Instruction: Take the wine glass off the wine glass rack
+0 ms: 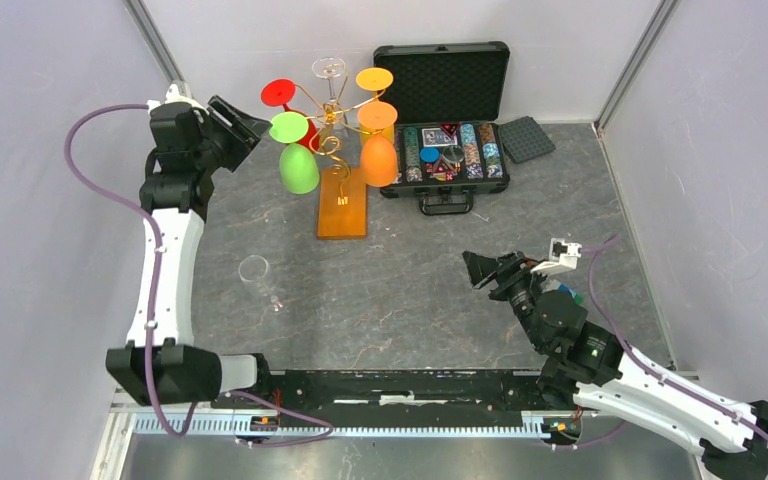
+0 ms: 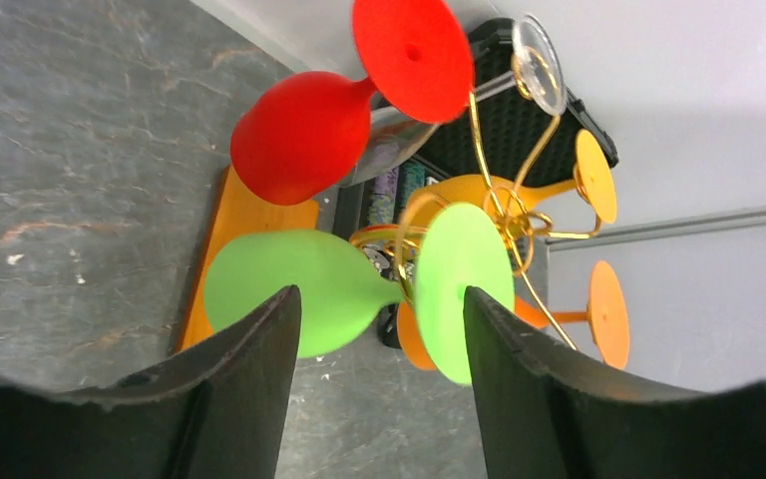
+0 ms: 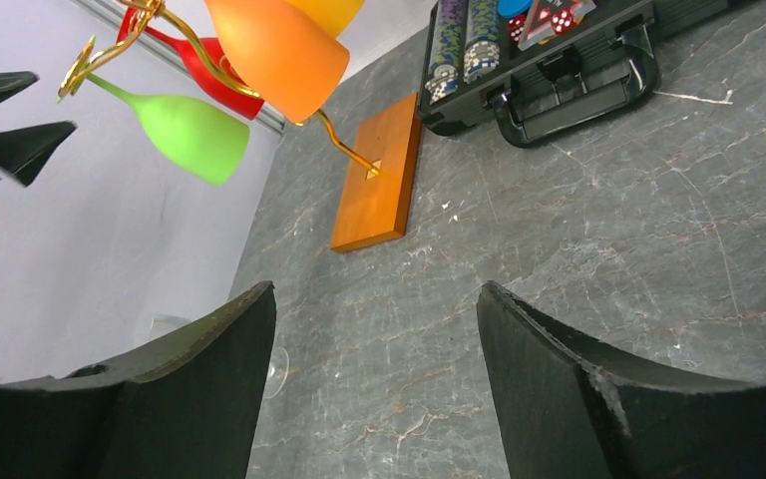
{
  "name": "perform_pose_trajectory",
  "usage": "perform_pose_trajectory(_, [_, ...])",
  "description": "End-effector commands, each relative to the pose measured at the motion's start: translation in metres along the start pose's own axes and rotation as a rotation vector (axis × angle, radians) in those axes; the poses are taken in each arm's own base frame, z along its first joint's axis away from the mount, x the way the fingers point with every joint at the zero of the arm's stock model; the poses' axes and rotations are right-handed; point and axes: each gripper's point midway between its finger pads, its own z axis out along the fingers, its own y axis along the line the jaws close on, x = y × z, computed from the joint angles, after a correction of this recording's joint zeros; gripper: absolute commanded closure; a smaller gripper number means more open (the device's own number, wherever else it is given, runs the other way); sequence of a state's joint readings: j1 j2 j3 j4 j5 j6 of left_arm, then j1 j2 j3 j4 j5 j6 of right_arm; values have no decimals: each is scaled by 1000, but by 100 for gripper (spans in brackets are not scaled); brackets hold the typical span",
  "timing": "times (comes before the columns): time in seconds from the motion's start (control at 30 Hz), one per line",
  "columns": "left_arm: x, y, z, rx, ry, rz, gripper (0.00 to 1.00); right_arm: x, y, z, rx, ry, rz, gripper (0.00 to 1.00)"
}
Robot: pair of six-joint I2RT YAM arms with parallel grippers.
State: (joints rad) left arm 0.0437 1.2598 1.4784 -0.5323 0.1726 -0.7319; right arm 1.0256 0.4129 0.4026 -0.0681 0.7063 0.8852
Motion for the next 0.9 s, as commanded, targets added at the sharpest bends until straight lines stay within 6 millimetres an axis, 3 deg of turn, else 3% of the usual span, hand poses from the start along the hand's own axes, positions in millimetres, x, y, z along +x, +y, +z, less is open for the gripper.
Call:
perform_pose_trajectory(0.0, [-4,-28,9,210,67,-96,38,-9,23,3,-66,-14,13,22])
perform_pose_trajectory(0.3, [14,-27,20,291,165,-151,57,-2,25,7,-67,7,-24,22])
perform_pose_trajectory(0.43, [21,-27,19,303,196,-175,58,-6,19,6,-48,-20,-14,22])
perform_pose_trajectory(0.5, [25,-25,17,296,214,-180,64,-8,15,5,-40,-35,4,22])
perform_pose_trajectory(0.87, [34,-22,4,285,220,-186,79,-29,4,0,-3,-128,35,24])
